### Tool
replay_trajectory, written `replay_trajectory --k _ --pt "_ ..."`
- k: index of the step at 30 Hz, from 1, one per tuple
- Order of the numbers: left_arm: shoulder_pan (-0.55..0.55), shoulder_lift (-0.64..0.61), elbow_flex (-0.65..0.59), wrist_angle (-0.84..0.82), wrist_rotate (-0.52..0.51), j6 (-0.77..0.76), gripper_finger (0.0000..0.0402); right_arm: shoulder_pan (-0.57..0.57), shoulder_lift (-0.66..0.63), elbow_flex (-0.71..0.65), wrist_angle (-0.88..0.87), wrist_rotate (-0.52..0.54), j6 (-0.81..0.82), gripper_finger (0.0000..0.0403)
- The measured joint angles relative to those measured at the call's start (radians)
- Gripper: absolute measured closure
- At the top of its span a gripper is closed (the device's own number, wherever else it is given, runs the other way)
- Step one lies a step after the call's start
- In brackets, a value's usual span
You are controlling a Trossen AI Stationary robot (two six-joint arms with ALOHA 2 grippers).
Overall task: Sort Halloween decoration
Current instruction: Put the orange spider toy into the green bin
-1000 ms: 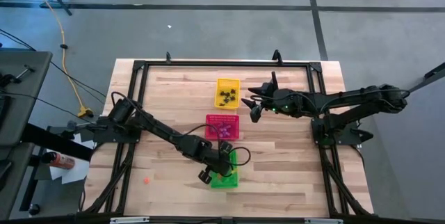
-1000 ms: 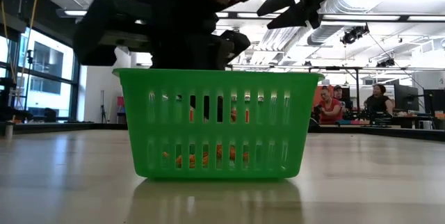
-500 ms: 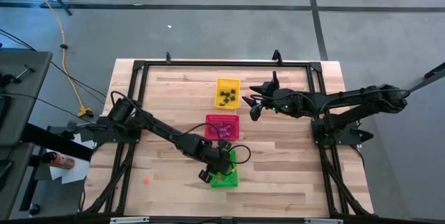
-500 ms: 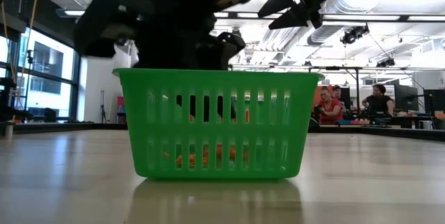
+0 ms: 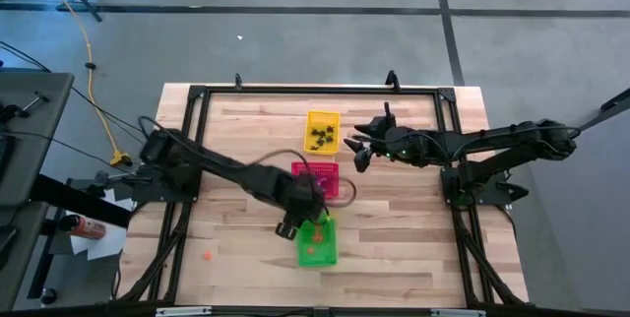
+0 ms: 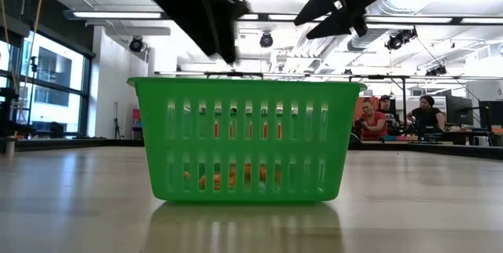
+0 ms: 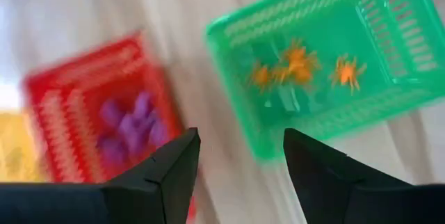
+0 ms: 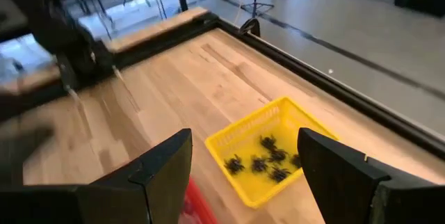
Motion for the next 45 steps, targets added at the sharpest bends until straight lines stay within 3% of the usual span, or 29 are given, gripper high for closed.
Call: replay_trajectory --k 6,14,20,28,34,39,45 --pt "0.052 -0.232 -0.112 0.067 -0.098 -0.152 0.0202 0.004 0.000 0.000 -0.049 -0.056 -0.017 0.0146" --pt "0.070 -0.597 -0.405 0.381 -0.275 -0.327 0.0202 0.004 0.000 0.000 -0.079 -0.065 0.037 0.0146" --pt "0.069 -0.784 -0.596 0.484 -0.334 -0.464 0.0202 0.004 0.000 0.000 -0.049 -0.115 0.037 0.0146" --pt "0.069 -0.887 -0.770 0.765 -0.320 -0.442 0.0202 0.011 0.000 0.000 0.285 -0.290 0.002 0.0146" --pt "0.068 -0.903 -0.823 0.968 -0.184 -0.406 0.0202 0.051 0.000 0.001 0.544 -0.403 -0.088 0.0146" --pt "0.068 -0.901 -0.827 1.019 -0.096 -0.390 0.0202 0.106 0.000 0.001 0.558 -0.405 -0.210 0.0146" --pt "0.066 -0.900 -0.826 1.033 -0.083 -0.387 0.0202 0.144 0.000 0.000 0.538 -0.400 -0.217 0.0146"
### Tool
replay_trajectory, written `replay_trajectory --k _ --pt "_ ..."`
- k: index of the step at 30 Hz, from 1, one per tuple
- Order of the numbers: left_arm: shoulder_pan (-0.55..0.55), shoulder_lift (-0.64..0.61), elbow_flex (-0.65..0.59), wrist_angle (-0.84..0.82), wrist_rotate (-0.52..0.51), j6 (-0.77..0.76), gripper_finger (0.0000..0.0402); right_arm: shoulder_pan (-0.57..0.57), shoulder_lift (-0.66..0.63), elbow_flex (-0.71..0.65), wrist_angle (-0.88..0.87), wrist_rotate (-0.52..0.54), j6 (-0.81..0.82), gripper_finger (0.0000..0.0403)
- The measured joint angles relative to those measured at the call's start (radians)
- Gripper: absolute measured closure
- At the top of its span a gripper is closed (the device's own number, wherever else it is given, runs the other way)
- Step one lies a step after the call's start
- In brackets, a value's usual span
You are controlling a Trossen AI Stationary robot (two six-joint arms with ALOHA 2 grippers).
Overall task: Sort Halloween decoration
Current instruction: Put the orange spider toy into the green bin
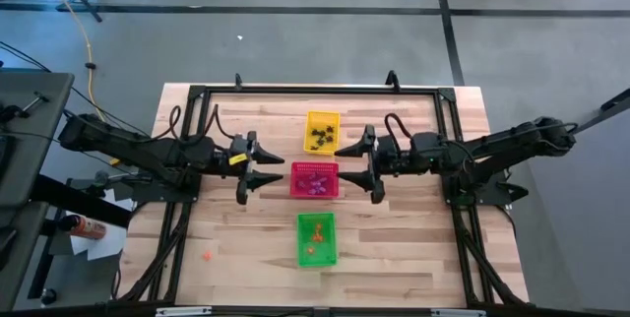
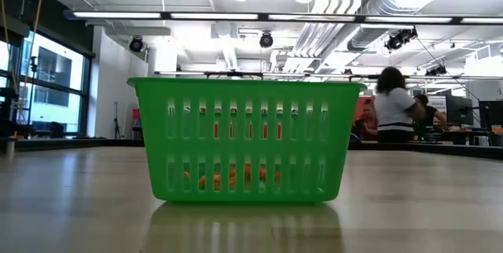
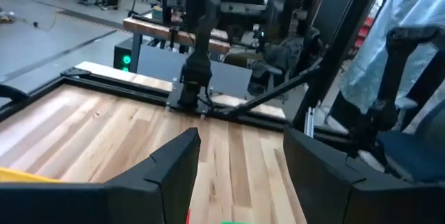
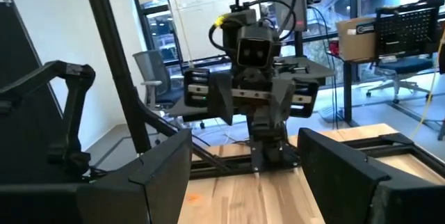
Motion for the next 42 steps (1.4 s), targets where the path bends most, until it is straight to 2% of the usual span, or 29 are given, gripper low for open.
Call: replay_trajectory --k 7,10,13,18,22,26,29,33,38,42 --pt "0.000 0.000 0.001 -0.002 -0.014 -0.007 0.0202 0.004 0.000 0.000 -0.015 0.004 0.000 0.0146" --pt "0.000 0.001 0.035 -0.075 -0.016 0.010 0.0202 0.002 0.000 0.000 -0.020 0.004 -0.002 0.0146" --pt "-0.009 0.020 0.113 -0.262 -0.019 0.038 0.0202 0.002 0.000 0.000 -0.028 0.004 -0.013 0.0146" --pt "-0.077 0.100 0.309 -0.691 -0.016 0.111 0.0202 0.002 0.000 0.000 -0.073 0.004 -0.035 0.0146" --pt "-0.188 0.195 0.456 -1.027 -0.011 0.121 0.0202 0.002 0.000 0.000 -0.125 0.005 -0.026 0.0146" --pt "-0.328 0.280 0.520 -1.242 0.030 0.085 0.0202 0.002 0.000 0.000 -0.158 0.005 -0.026 0.0146" --pt "-0.432 0.335 0.514 -1.310 0.063 0.042 0.0202 0.002 0.000 0.000 -0.176 0.005 -0.026 0.0146" --pt "-0.550 0.400 0.467 -1.305 0.121 -0.084 0.0202 0.002 0.000 0.000 -0.179 0.005 -0.026 0.0146" --pt "-0.676 0.463 0.391 -1.250 0.200 -0.232 0.0202 0.002 0.000 0.000 -0.189 0.005 -0.025 0.0146" --pt "-0.777 0.489 0.318 -1.175 0.205 -0.302 0.0202 0.002 0.000 0.000 -0.191 0.005 -0.023 0.0146"
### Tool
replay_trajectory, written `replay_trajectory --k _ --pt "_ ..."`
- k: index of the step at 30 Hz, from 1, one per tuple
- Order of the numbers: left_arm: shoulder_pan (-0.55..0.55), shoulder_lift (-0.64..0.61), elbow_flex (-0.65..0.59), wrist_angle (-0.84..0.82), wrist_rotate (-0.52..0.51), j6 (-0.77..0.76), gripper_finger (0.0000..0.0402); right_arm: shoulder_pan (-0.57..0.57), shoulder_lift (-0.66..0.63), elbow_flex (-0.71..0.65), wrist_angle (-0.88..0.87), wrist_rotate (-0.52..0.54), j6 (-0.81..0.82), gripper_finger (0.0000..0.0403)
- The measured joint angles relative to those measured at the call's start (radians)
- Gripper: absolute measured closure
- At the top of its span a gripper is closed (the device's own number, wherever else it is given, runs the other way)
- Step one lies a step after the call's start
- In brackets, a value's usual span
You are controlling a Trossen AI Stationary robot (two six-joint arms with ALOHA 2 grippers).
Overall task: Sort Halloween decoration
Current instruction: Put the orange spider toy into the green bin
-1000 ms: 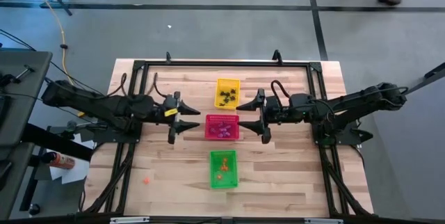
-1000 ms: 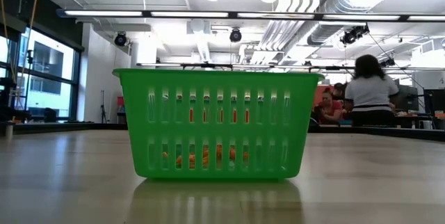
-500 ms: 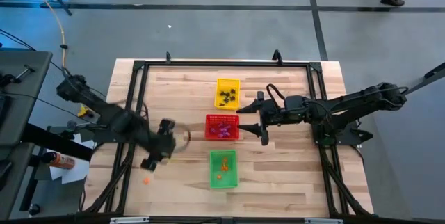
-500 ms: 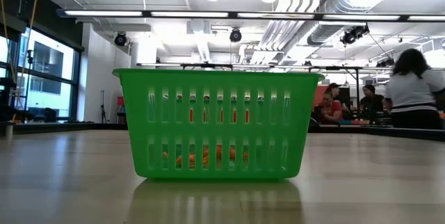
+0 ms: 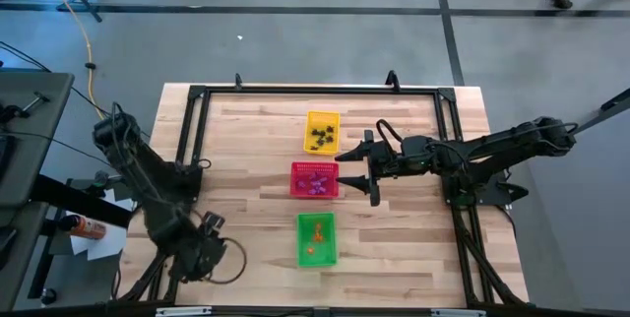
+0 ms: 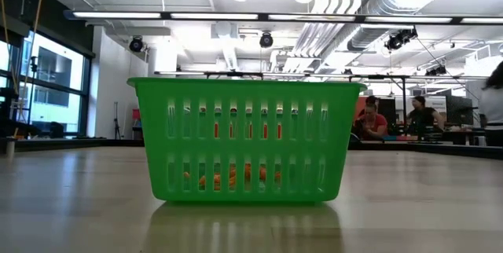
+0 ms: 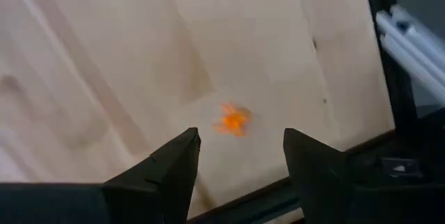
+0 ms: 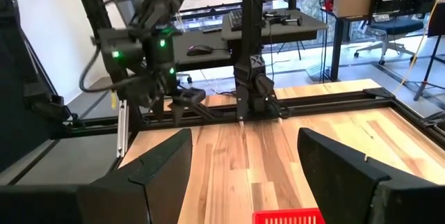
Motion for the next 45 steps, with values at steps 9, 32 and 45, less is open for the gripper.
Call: replay_trajectory --k 9,32,45 --pt "-0.107 0.004 -0.158 0.205 0.000 -0.191 0.0202 0.000 0.000 0.000 -0.024 0.000 0.076 0.0146" --pt "-0.132 0.004 -0.292 0.331 -0.119 -0.496 0.0202 0.001 0.000 0.000 -0.082 0.000 0.121 0.0146" --pt "-0.164 0.098 -0.287 0.351 -0.092 -0.455 0.0202 0.001 0.000 0.000 -0.102 0.000 0.121 0.0146"
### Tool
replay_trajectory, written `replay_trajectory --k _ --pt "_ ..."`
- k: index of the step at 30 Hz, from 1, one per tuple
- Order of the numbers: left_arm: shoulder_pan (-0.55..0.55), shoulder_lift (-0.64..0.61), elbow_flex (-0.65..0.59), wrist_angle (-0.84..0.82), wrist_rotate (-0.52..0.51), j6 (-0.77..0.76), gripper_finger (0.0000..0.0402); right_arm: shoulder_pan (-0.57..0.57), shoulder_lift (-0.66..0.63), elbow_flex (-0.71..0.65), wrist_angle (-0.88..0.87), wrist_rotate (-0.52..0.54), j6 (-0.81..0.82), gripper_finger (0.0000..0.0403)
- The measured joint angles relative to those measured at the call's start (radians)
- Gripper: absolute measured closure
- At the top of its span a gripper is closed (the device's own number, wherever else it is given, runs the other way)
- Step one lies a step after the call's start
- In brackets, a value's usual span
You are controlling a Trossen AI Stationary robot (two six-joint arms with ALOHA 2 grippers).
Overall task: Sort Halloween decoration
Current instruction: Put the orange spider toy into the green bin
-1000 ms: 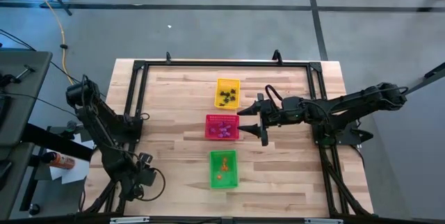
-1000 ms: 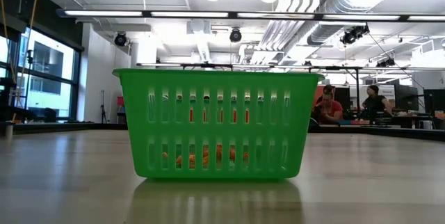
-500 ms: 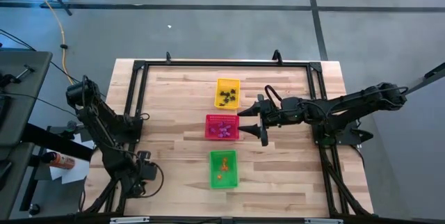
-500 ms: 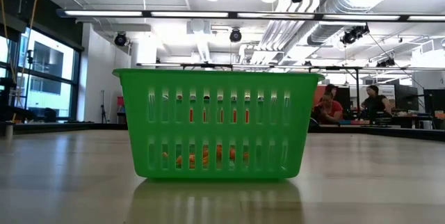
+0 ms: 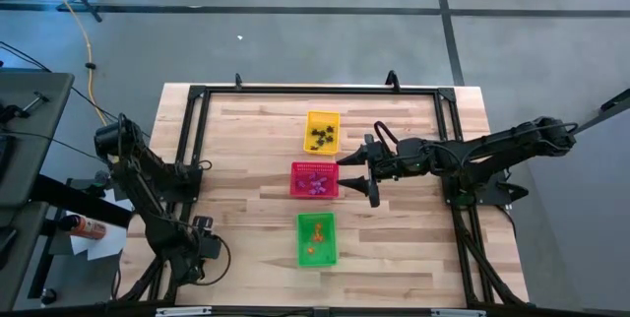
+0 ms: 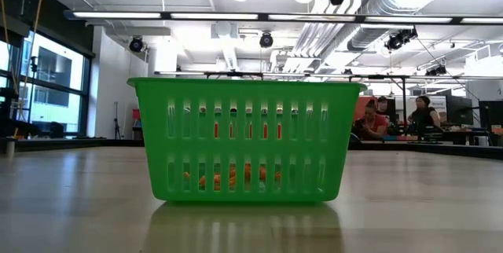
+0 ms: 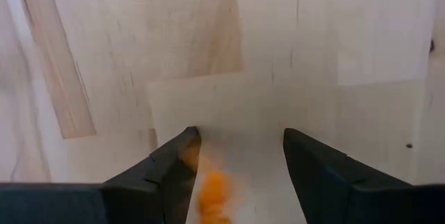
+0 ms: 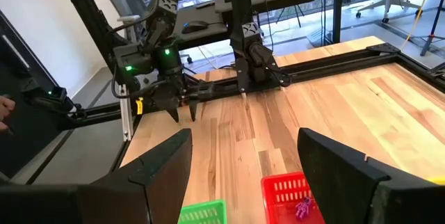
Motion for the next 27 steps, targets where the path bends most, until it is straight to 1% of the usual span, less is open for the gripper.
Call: replay_trajectory --k 5,8,11,23,27 --pt "0.001 0.047 0.017 -0.016 -0.012 -0.045 0.0202 0.000 0.000 0.000 -0.010 0.000 0.000 0.0146" --pt "0.000 0.043 0.015 -0.017 -0.023 -0.065 0.0202 0.000 0.000 0.000 -0.014 0.000 0.000 0.0146" --pt "0.000 0.043 0.015 -0.020 -0.019 -0.061 0.0211 0.000 0.000 0.000 -0.017 0.000 0.000 0.0146" --pt "0.001 0.045 0.014 -0.017 -0.017 -0.054 0.0289 0.000 0.000 0.000 -0.024 0.000 0.000 0.0146" --pt "0.010 0.043 0.014 -0.011 -0.009 -0.055 0.0336 0.000 0.000 0.000 -0.026 0.000 0.000 0.0146"
